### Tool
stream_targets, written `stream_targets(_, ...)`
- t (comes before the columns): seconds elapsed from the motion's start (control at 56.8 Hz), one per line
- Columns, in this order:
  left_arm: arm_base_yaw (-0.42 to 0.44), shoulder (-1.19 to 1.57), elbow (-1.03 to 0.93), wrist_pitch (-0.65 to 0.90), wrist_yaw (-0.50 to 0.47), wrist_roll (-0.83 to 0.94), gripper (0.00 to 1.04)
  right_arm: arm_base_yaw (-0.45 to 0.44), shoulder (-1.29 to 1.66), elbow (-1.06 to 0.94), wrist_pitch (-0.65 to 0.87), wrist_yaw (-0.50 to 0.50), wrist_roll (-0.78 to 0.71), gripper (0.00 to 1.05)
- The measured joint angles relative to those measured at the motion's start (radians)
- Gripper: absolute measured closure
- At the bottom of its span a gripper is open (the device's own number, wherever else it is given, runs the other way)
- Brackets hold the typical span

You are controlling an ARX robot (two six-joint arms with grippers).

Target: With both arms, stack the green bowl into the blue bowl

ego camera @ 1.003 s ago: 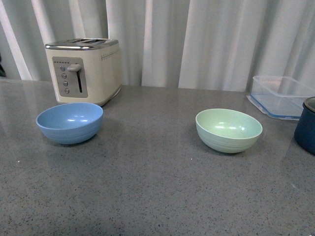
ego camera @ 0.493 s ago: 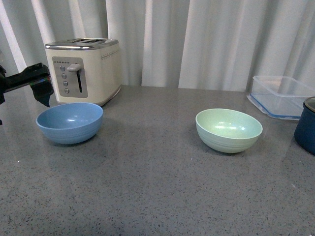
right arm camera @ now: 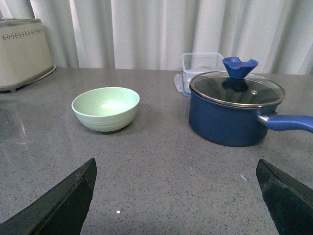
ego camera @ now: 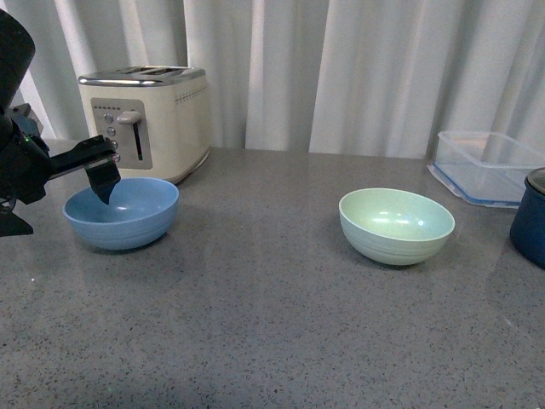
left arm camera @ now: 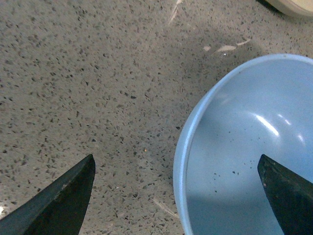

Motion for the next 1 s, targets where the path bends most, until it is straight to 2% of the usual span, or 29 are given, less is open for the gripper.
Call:
stream_targets(0.123,-0.007,0.016,0.009,-0.007,0.0,-0.001,0.09,0.0,0.0,0.0,0.0,0.0,0.0,0.1)
stream_targets(0.757,-0.013,0.027,0.011,-0.011,0.009,-0.028,1.02,0.0,0.0,0.0,0.0,0.0,0.0,0.1)
stream_targets(1.003,-0.026,0.0,0.012,-0.014,0.046,-0.028,1.01,0.0,0.0,0.0,0.0,0.0,0.0,0.1)
